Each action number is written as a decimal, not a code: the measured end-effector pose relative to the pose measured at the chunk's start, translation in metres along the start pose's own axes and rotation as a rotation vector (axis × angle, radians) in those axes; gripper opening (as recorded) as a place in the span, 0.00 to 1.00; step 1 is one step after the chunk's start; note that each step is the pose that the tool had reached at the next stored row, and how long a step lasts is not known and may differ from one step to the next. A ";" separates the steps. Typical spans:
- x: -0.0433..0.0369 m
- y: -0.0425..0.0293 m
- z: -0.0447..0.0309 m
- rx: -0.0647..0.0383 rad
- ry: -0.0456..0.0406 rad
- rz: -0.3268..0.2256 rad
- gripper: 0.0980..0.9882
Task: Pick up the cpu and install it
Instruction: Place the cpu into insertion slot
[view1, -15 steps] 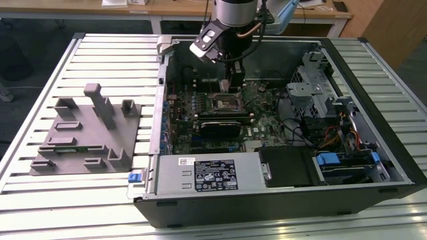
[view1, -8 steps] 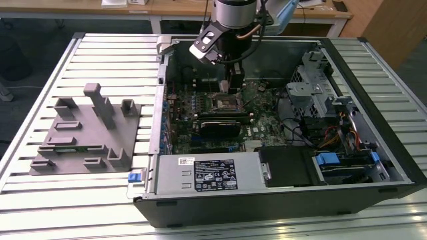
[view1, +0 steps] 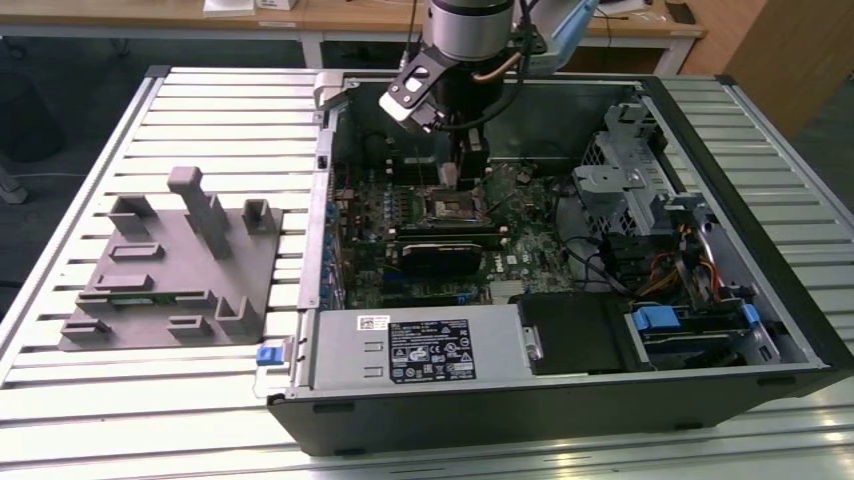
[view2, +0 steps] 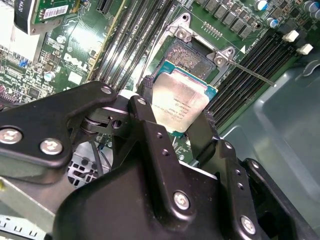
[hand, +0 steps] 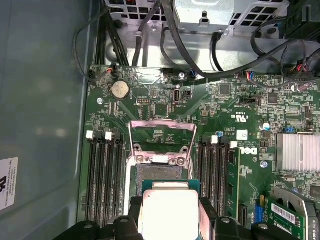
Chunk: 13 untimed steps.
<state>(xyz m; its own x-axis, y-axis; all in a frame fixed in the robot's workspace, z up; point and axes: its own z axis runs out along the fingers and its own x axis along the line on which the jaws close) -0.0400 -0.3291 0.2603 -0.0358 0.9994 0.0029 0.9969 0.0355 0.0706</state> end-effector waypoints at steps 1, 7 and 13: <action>0.0000 0.0000 0.0004 0.000 0.0000 0.000 0.48; 0.0000 -0.0002 0.0028 0.000 -0.0001 0.000 0.48; 0.0000 -0.0005 0.0066 0.000 -0.0001 0.001 0.48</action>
<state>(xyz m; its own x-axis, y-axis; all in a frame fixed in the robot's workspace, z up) -0.0400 -0.3291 0.2537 -0.0353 0.9994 0.0029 0.9969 0.0350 0.0705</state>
